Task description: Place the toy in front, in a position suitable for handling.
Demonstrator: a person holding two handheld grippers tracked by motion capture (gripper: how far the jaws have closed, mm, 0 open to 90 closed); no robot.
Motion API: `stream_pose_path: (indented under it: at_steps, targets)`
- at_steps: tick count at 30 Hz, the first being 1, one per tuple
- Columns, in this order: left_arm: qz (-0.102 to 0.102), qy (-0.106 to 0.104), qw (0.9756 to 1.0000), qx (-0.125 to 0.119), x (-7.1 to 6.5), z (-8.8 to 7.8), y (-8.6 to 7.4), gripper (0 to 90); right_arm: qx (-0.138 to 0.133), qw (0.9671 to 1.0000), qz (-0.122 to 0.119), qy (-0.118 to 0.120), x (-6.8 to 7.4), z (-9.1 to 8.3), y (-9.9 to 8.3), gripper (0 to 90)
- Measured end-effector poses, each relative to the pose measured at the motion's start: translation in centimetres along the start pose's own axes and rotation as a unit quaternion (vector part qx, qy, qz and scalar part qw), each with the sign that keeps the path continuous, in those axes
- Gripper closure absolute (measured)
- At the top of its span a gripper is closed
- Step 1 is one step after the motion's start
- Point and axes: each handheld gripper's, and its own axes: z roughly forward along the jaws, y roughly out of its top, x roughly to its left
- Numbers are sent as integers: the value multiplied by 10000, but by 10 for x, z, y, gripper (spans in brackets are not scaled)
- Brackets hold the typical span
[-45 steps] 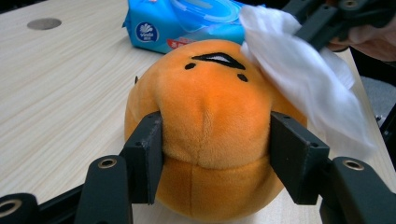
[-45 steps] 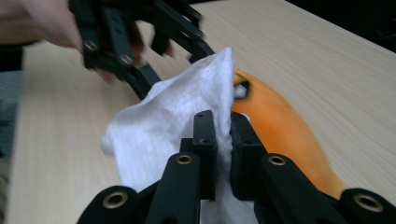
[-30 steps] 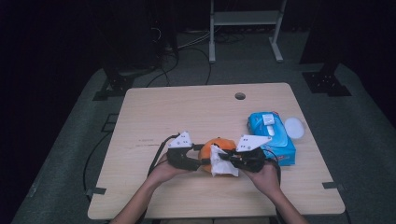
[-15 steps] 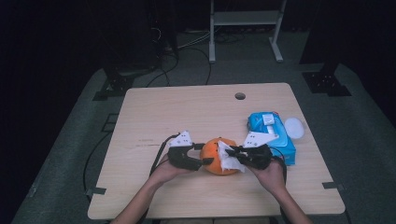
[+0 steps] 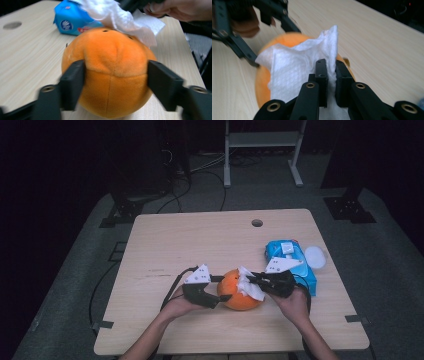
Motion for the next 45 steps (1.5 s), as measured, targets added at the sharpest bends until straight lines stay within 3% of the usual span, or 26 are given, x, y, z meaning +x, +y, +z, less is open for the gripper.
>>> stream_pose_path:
  at_steps: [1, 4, 8, 12, 16, 18, 20, 23, 25, 29, 33, 36, 38, 40, 42, 43, 45]
  targets:
    - [-209, -21, 9998, 7, 2, 1, 0, 197, 32, 10000, 46, 2, -1, -1, -2, 820]
    - [-483, -89, 9988, 55, 4, 4, -2, 143, 63, 9999, 90, 112, 1, -3, -4, 821]
    - [-465, -74, 9989, 91, 5, 2, -3, 243, 101, 9996, 0, 261, 14, -1, -1, 826]
    - [-199, -72, 9997, 89, 4, -1, -4, 337, 60, 9988, 10, 478, 21, 1, 3, 828]
    - [378, -42, 9993, 67, -8, 2, 2, 371, -141, 9972, -61, 729, 29, 2, 16, 828]
    - [682, 2, 9976, 125, -15, 3, 5, 371, -177, 9970, -212, 719, 34, 4, 22, 828]
    - [795, 3, 9968, 113, -18, 4, 6, 374, -167, 9971, -309, 672, 35, 6, 27, 828]
    - [794, -29, 9968, 102, -17, 4, 4, 373, -158, 9980, -237, 557, 25, 5, 26, 828]
    - [749, -28, 9971, 121, -16, 4, 3, 363, -89, 9989, -142, 429, 14, 5, 20, 827]
    - [257, -168, 9993, 199, -7, 5, 0, 214, 18, 9990, 164, 417, 1, 4, 4, 827]
    - [-171, -277, 9990, 308, -5, 10, -2, 120, 37, 9988, 215, 431, 4, -3, -3, 828]
    - [-229, -332, 9988, 260, -6, 11, -2, 153, 47, 9991, 146, 407, 13, -9, -3, 829]
    - [-74, -339, 9990, 274, -7, 9, 1, 220, 40, 9992, 93, 382, 18, -11, -3, 831]
    - [213, -306, 9989, 297, -11, 7, 3, 282, 25, 9991, 74, 428, 22, -13, -2, 833]
    - [321, -300, 9985, 314, -11, 7, 3, 313, 7, 9988, 0, 483, 25, -14, 2, 833]
    - [504, -286, 9978, 318, -14, 7, 4, 322, -31, 9985, -9, 552, 28, -13, 6, 833]
    - [672, -267, 9969, 310, -18, 8, 5, 331, -89, 9979, -113, 627, 32, -10, 13, 832]
